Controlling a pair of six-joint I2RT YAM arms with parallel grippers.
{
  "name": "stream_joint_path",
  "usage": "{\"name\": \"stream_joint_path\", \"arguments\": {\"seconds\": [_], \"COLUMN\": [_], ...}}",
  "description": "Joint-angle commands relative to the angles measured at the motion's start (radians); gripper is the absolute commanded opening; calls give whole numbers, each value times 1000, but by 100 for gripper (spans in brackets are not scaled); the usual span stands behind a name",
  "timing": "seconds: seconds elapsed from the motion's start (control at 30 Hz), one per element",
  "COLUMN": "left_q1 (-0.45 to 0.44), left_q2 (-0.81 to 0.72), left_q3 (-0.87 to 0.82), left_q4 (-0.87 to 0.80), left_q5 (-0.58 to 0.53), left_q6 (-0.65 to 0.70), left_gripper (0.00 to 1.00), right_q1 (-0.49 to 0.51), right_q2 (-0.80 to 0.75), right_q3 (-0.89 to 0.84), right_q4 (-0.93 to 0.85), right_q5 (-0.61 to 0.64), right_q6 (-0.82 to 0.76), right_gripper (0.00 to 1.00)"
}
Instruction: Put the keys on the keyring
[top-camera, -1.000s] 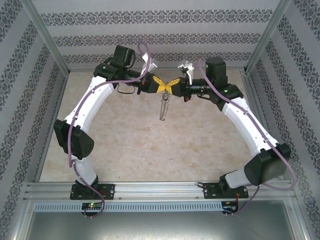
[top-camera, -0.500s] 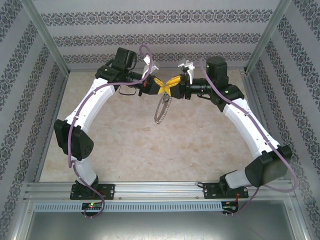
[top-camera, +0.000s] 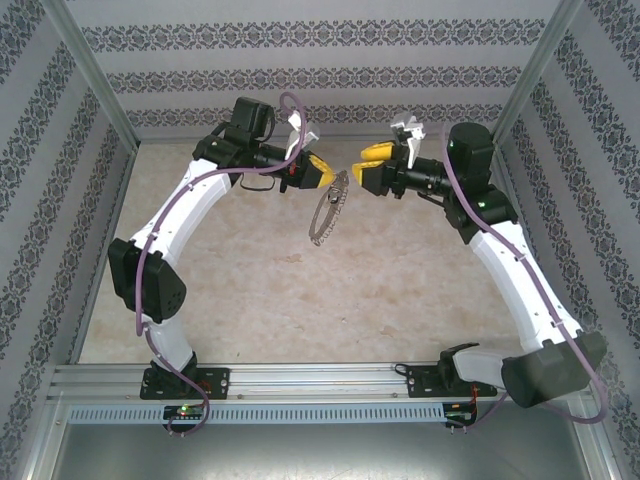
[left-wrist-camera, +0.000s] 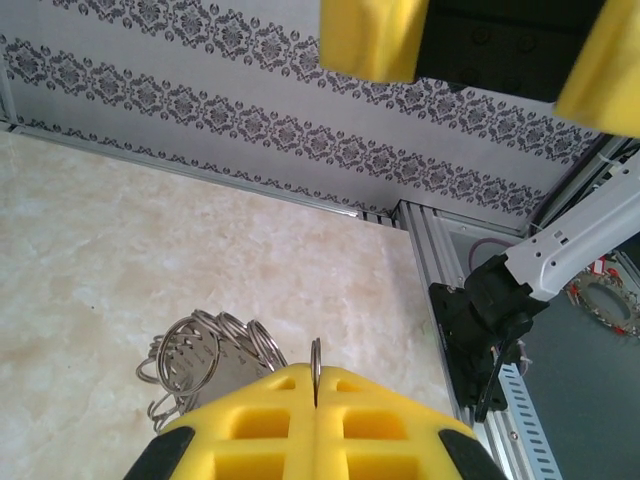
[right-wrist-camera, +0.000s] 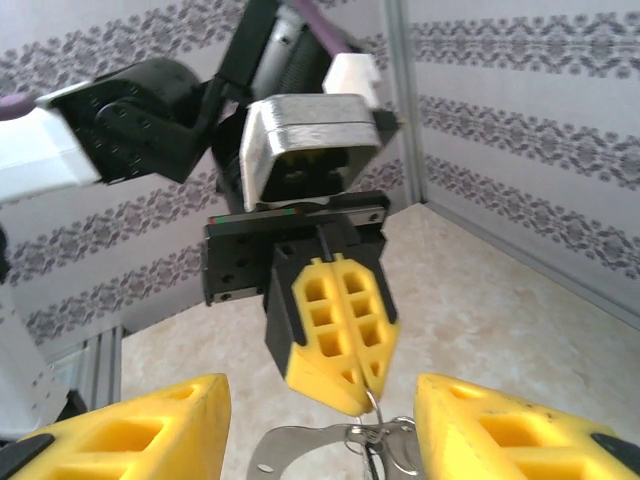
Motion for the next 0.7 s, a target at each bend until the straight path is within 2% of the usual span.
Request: {"name": "stream_joint_path", "arguments": {"seconds": [0.0,0.13,0.37,0.67], "left_q1": [10,22,25,24], "left_q2": [-70,-114,-157,-176], "left_q3": [-31,-89,-137,-146], "left_q4": [129,227,331,371], "left_q5": [21,22,-1,-7], "left_q6": [-59,-114,-187,-229], "left_gripper": [0,0,0,0], "right_q1": [-16,-21,7,88], "right_q2": [-50,-85,-121,-89], "right_q3": [-64,-149,-352,-405], "right_q4": [98,150,356,477], "right_q5": [88,90,-8,-23], "right_q6": [86,125,170,178], "right_gripper": [52,50,50,52]}}
